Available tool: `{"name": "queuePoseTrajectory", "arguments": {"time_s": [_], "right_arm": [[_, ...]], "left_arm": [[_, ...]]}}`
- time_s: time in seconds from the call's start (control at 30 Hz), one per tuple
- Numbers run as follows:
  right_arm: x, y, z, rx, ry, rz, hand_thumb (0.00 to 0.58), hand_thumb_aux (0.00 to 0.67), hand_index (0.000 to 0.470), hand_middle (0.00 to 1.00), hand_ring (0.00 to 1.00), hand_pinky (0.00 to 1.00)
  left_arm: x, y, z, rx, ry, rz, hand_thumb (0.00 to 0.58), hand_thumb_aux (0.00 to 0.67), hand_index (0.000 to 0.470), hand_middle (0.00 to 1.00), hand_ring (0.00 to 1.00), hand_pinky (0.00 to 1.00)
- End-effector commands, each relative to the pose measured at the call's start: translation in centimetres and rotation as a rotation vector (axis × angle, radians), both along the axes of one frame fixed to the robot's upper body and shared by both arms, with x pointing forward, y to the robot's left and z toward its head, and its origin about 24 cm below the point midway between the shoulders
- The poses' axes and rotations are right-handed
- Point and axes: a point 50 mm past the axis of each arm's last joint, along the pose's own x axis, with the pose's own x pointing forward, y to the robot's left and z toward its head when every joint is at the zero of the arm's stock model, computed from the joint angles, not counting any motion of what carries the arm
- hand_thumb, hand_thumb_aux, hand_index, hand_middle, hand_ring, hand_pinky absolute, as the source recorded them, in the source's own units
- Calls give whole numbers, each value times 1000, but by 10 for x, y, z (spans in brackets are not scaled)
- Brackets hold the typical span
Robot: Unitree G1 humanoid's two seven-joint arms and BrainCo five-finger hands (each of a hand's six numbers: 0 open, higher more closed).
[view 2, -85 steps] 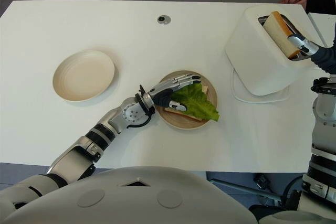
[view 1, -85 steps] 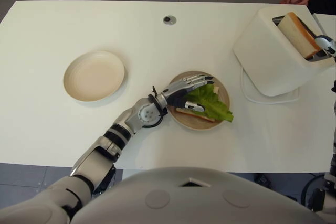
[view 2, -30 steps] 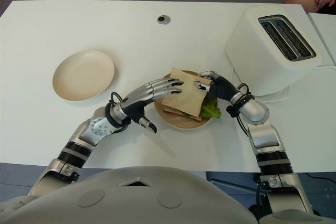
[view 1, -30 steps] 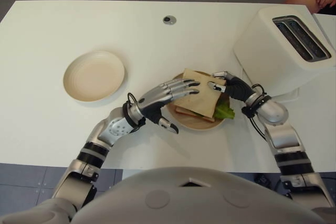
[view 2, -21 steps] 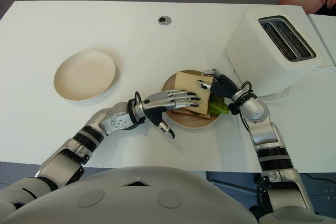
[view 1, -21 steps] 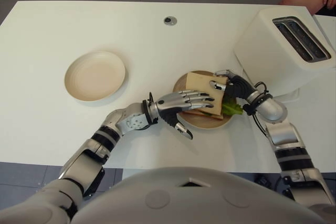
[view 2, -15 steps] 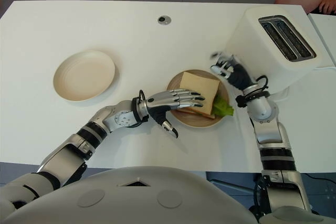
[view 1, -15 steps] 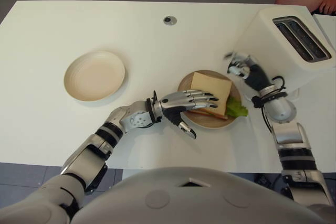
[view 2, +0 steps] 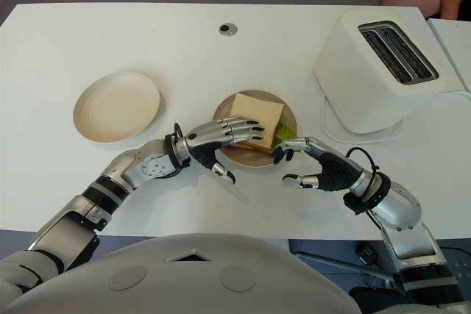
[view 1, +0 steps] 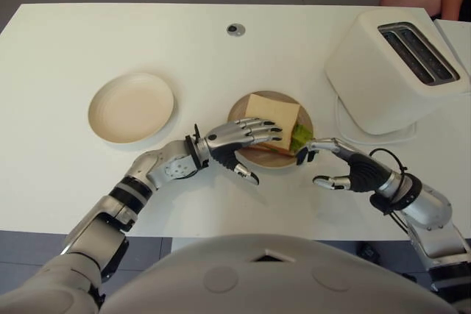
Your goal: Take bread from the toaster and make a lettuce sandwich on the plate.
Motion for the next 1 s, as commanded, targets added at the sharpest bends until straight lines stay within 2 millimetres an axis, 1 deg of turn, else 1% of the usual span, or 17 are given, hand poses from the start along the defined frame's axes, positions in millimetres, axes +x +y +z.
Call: {"name": "queuePoseTrajectory", "arguments": {"time_s": [0.03,0.07,0.1,0.13,0.17,0.23,0.33,0.43,0.5,0.6,0.67,0.73,0.83,0.9,1.0], "right_arm": [[-7,2,-5,-9,45,68,580,670,470,1000,1000,1000],[-9,5,-7,-14,60,92,580,670,470,1000,1000,1000],[-12,8,-11,-27,80,119,580,670,470,1000,1000,1000],[-14,11,-16,-52,100,143,580,670,470,1000,1000,1000],[-15,13,-22,-89,117,161,580,670,470,1000,1000,1000],[-12,17,-34,-158,131,181,580,670,470,1000,1000,1000],[-2,25,-49,-225,114,171,580,670,470,1000,1000,1000],[14,32,-56,-260,58,129,580,670,470,1000,1000,1000],[28,37,-59,-276,13,84,580,670,470,1000,1000,1000],[55,40,-64,-307,-66,-74,580,670,470,1000,1000,1000],[74,41,-67,-331,-124,-202,580,670,470,1000,1000,1000],[85,45,-68,-336,-167,-280,580,670,470,1000,1000,1000],[95,54,-70,-317,-221,-353,580,670,470,1000,1000,1000],[101,56,-69,-293,-245,-405,580,670,470,1000,1000,1000],[110,52,-70,-253,-247,-486,580,670,470,1000,1000,1000]], "left_arm": [[-24,-8,33,-395,109,-78,0,0,0,0,0,0],[-33,-9,41,-497,189,-121,343,242,170,98,98,98],[-46,-10,41,-527,290,-184,580,670,470,573,573,573],[-58,-9,37,-528,389,-232,580,670,470,941,941,941],[-67,-8,31,-496,472,-266,580,670,470,1000,1000,1000],[-78,-6,19,-419,578,-296,580,670,470,1000,1000,1000],[-79,-1,-5,-251,641,-253,580,670,470,1000,1000,1000],[-68,2,-33,-99,653,-135,580,670,470,1000,1000,1000],[-51,3,-45,-48,618,-8,580,670,470,1000,1000,1000],[-14,8,-53,-31,515,246,580,670,470,1000,1000,1000],[3,12,-57,-9,446,369,580,670,470,1000,1000,1000],[14,17,-59,3,390,456,580,670,470,1000,1000,1000],[27,24,-66,26,341,555,580,670,470,1000,1000,1000],[32,30,-71,43,316,600,580,670,470,1000,1000,1000],[29,25,-69,-59,350,586,580,670,470,1000,1000,1000]]}}
